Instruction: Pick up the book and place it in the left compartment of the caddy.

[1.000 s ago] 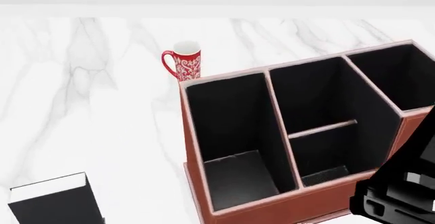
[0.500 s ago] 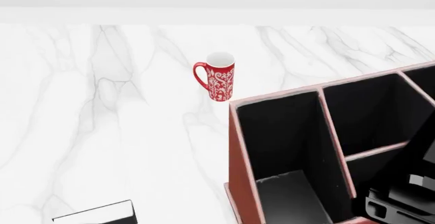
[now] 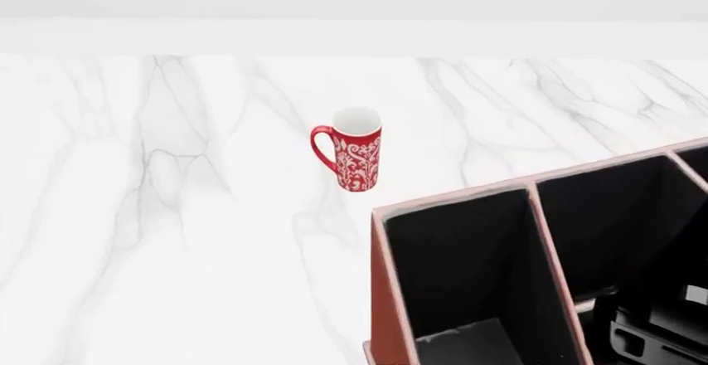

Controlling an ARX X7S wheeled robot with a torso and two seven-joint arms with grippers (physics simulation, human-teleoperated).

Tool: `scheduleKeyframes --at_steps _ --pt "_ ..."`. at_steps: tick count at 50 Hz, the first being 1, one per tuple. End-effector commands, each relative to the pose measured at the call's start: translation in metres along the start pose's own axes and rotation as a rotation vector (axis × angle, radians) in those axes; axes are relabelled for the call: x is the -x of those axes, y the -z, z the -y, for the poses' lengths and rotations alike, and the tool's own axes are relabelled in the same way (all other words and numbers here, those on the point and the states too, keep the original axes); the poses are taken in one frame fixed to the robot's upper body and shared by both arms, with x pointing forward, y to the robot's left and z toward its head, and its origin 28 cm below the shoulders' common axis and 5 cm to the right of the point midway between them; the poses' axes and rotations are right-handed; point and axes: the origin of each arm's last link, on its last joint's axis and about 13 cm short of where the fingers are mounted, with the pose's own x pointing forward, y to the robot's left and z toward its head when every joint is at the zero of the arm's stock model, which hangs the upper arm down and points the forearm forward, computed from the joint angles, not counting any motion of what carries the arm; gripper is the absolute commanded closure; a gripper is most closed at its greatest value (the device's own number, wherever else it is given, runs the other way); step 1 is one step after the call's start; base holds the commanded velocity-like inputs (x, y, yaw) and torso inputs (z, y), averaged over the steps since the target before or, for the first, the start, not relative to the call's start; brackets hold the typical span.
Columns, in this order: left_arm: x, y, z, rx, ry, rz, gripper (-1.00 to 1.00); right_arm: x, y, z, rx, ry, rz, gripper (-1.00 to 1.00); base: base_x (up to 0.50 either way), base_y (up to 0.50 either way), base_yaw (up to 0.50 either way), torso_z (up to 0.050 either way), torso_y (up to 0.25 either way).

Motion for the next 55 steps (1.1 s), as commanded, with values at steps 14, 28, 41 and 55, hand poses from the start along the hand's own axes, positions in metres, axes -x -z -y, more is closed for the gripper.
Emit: scheduleKeyframes --at_steps 14,28,41,55 --pt "-0.001 -0.002 -0.002 0.025 0.009 0.030 -1.00 -0.006 0.003 0.004 -0.012 0.019 0.044 -1.00 0.11 0.00 0.00 0.000 0.000" --pt "-0.002 -0.002 -0.001 0.024 0.009 0.027 -1.00 -0.007 0.006 0.003 0.022 -0.005 0.012 -1.00 0.14 0.00 0.00 0.000 0.001" --pt "-0.006 0.000 0.005 0.025 0.015 0.024 -1.00 -0.031 0.018 0.010 0.158 -0.111 -0.097 -1.00 0.00 0.00 0.00 0.000 0.000" --pt "-0.013 0.001 0.014 0.025 0.023 0.019 -1.00 -0.073 0.029 0.011 0.323 -0.299 -0.242 -1.00 0.00 0.00 0.00 0.000 0.000"
